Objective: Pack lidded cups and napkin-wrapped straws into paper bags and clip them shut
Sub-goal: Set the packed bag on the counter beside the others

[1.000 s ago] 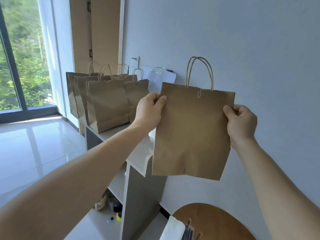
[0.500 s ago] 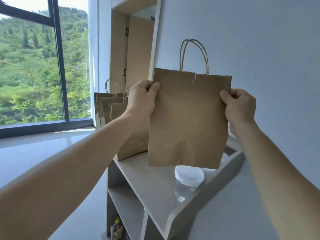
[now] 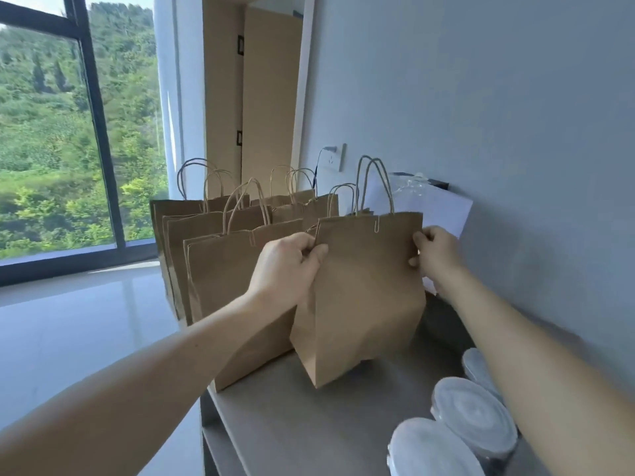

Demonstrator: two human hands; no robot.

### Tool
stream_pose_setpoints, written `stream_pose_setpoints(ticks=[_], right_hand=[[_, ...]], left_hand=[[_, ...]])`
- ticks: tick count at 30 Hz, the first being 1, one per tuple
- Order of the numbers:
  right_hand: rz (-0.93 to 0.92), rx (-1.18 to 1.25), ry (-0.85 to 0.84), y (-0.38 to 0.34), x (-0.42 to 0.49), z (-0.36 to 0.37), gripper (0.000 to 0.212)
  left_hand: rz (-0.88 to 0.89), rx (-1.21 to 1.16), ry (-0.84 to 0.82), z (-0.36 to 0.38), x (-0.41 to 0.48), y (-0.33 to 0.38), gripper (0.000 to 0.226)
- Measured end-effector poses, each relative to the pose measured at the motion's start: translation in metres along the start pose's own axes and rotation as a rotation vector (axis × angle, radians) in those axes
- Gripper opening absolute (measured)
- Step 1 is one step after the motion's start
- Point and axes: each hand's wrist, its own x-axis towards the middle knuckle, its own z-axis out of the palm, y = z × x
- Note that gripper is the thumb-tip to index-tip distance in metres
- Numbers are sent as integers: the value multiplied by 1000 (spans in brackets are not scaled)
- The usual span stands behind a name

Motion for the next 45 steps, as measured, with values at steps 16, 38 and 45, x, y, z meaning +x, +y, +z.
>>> stream_pose_setpoints(ticks=[16, 38, 45], right_hand=[[26, -247, 32, 57, 82, 56, 24], [71, -413, -108, 10, -45, -21, 56], [100, -644, -34, 5, -142, -119, 51]], left_hand=[[321, 241, -104, 68, 38, -52, 39], [754, 641, -251, 82, 36, -11, 65], [701, 585, -627, 110, -15, 75, 51]])
